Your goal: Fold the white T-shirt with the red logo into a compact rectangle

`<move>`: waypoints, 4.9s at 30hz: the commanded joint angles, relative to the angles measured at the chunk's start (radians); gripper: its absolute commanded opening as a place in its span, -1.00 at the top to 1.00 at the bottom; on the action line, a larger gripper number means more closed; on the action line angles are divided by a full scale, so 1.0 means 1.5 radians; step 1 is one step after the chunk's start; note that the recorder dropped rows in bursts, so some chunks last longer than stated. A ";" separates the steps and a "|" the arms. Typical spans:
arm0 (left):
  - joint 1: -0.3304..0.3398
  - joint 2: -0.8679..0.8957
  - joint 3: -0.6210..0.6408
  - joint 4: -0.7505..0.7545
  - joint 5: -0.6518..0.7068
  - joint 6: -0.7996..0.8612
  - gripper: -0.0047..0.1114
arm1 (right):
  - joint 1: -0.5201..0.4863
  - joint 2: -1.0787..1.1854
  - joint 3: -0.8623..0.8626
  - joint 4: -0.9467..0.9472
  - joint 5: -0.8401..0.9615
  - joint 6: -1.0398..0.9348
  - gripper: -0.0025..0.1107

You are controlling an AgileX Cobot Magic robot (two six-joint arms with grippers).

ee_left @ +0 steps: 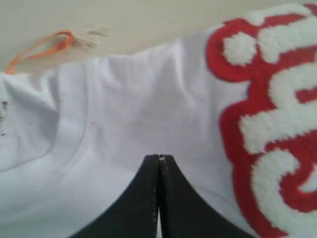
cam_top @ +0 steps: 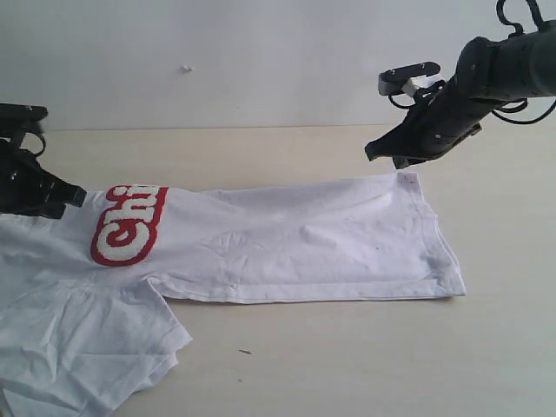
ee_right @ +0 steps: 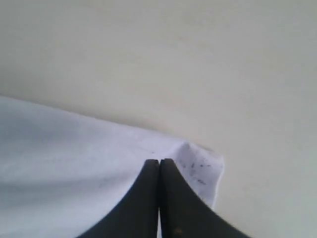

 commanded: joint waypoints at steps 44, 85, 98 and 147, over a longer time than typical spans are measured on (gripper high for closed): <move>0.010 -0.019 0.024 -0.108 -0.092 0.114 0.92 | -0.038 -0.032 0.057 -0.003 -0.029 0.012 0.96; -0.143 -0.107 0.282 0.030 0.137 -0.076 0.92 | 0.011 -0.048 0.251 0.050 -0.032 -0.059 0.96; -0.175 -0.139 0.282 0.032 0.138 -0.074 0.92 | 0.017 -0.054 0.251 0.009 -0.007 -0.006 0.96; -0.454 -0.116 0.160 0.283 0.293 -0.136 0.92 | 0.017 -0.127 0.251 0.120 -0.024 -0.069 0.96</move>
